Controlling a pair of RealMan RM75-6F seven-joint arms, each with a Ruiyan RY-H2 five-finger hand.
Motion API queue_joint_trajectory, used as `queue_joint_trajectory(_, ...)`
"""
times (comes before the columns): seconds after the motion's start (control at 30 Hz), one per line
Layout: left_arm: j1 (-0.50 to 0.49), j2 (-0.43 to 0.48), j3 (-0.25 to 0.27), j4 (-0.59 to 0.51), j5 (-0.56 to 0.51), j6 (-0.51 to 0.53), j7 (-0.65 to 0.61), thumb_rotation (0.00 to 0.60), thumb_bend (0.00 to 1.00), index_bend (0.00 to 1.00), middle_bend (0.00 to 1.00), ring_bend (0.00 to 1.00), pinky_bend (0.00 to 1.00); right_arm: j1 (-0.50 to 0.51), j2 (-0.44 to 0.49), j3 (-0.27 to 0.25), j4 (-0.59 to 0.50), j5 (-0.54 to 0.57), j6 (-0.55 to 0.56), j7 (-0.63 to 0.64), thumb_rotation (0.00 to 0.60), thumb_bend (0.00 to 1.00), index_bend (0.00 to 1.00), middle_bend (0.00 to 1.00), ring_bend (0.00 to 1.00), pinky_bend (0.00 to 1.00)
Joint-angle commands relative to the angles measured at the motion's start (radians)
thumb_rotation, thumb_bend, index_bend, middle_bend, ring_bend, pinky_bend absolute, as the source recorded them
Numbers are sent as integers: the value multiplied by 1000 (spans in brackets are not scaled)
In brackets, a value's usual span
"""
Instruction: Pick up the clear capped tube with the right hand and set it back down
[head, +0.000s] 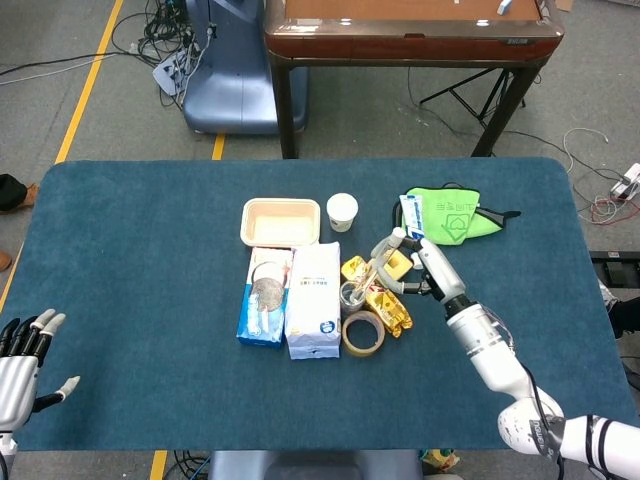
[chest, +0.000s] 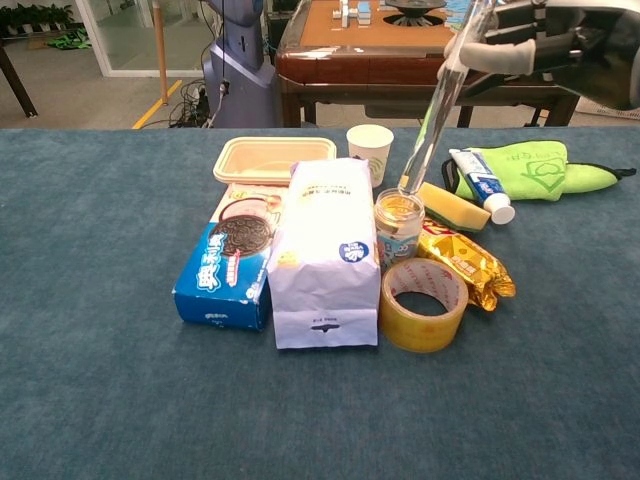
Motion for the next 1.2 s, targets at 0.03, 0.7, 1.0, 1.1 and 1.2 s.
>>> queue_joint_trajectory(0.03, 1, 0, 0, 4, -3, -1, -4, 600, 189, 114, 72, 76, 15, 18, -18, 5, 17, 15, -5, -27, 600, 528, 650, 423, 283, 244)
queue_joint_trajectory(0.7, 8, -7, 1, 36, -15, -3, -37, 600, 190, 114, 72, 76, 15, 83, -37, -8, 69, 106, -47, -165, 600, 525, 650, 423, 283, 244)
queue_joint_trajectory(1.0, 5, -11, 0, 41, -14, -7, -39, 600, 189, 114, 72, 76, 15, 114, -89, -73, 123, 28, -25, -305, 600, 525, 650, 423, 283, 245)
queue_joint_trajectory(1.1, 3, -12, 1, 39, -13, -10, -37, 600, 190, 114, 72, 76, 14, 121, -128, -92, 157, -9, -10, -323, 600, 522, 650, 421, 283, 246)
queue_joint_trajectory(1.2, 4, -11, 0, 40, -17, -11, -40, 600, 189, 114, 72, 76, 15, 132, -158, -104, 198, -40, -5, -331, 600, 517, 650, 413, 283, 245)
